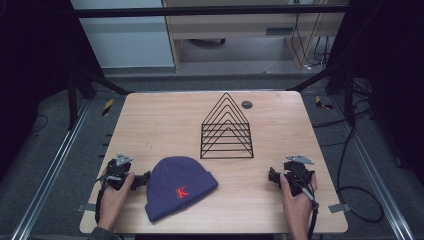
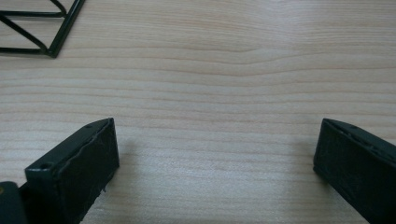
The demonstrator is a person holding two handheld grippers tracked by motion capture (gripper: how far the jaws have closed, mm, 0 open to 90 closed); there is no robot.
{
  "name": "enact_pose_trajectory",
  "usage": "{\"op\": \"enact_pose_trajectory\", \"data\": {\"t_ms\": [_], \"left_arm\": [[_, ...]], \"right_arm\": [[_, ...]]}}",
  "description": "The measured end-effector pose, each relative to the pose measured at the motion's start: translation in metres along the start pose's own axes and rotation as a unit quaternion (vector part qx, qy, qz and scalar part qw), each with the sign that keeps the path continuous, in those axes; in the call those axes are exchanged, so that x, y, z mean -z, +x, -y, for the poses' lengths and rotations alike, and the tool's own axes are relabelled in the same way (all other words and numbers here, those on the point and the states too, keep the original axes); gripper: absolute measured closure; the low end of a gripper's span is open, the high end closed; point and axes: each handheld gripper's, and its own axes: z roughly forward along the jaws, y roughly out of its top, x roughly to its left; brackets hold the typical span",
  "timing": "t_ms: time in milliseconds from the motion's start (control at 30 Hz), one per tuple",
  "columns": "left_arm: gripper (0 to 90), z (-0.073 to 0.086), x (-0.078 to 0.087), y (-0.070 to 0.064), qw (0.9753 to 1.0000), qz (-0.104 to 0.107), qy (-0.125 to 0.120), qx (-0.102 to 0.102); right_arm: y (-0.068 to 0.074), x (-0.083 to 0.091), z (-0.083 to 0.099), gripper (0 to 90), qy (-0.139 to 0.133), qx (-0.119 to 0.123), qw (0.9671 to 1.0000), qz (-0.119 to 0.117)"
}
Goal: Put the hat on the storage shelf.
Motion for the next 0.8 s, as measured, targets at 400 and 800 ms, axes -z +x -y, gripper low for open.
{"op": "enact_pose_trajectory", "data": {"t_ms": [400, 800], "left_arm": [[5.4, -0.005, 0.022, 0.022, 0.999, 0.025, -0.024, 0.027], [7.9, -0.042, 0.055, -0.004, 0.9972, 0.054, 0.037, -0.035]], "right_arm": [[0.001, -0.001, -0.001, 0.4, 0.001, -0.003, 1.0, 0.0], [0.004, 0.004, 0.004, 1.1, 0.0, 0.011, 0.9998, -0.014]]}}
